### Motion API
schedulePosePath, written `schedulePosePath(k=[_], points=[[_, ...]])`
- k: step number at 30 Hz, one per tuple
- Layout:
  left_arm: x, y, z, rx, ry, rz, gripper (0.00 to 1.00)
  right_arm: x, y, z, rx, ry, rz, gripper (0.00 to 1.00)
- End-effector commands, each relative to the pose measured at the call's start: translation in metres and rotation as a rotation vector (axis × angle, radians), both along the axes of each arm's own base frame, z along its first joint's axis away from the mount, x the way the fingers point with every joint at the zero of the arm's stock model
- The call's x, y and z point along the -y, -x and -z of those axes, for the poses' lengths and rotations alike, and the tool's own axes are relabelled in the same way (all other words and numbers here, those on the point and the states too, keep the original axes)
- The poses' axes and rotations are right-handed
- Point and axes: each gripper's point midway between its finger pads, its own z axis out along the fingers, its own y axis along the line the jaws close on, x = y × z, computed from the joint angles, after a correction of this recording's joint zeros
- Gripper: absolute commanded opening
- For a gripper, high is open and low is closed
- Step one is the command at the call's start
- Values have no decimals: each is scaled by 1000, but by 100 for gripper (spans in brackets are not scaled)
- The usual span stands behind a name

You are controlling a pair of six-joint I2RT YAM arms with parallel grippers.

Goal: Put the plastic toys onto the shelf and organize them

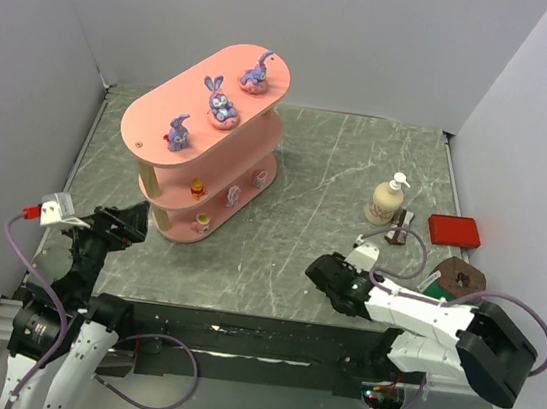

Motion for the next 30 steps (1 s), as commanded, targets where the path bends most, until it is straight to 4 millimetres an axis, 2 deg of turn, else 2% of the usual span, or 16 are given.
schedulePosePath(k=[1,4,7,9,10,14,16,17,19,20,22,23,24,26,27,30], points=[[1,1,-11,28,3,7,96,-22,-13,2,5,-58,12,63],[1,1,-12,29,3,9,96,-23,-14,6,-1,-49,20,58],[2,1,-12,31,2,12,96,-27,-16,8,-1,-58,16,43],[1,1,-12,31,2,10,96,-32,-17,9,-3,-66,1,37],[1,1,-12,32,2,10,96,-36,-20,9,3,-79,-3,32],[1,1,-13,35,3,10,96,-61,-29,7,12,-125,-72,22],[1,1,-13,34,2,10,96,-78,-36,5,11,-140,-99,21],[1,1,-13,34,2,10,96,-94,-45,-4,32,-163,-118,20],[1,1,-12,32,2,10,96,-111,-48,-1,19,-152,-153,20],[1,1,-12,32,2,9,96,-128,-58,-12,43,-180,-170,20],[1,0,-11,26,2,7,96,-144,-61,-6,29,-179,-197,20],[1,0,-11,26,2,6,96,-160,-67,-14,37,-208,-213,20],[1,0,-11,26,2,6,96,-164,-67,-7,18,-192,-218,20],[0,0,-11,25,4,3,96,-178,-73,-10,21,-207,-208,20],[1,-1,-10,22,4,4,96,-180,-71,-3,0,-193,-205,21],[0,-1,-10,20,3,1,96,-187,-73,1,-15,-193,-207,29]])
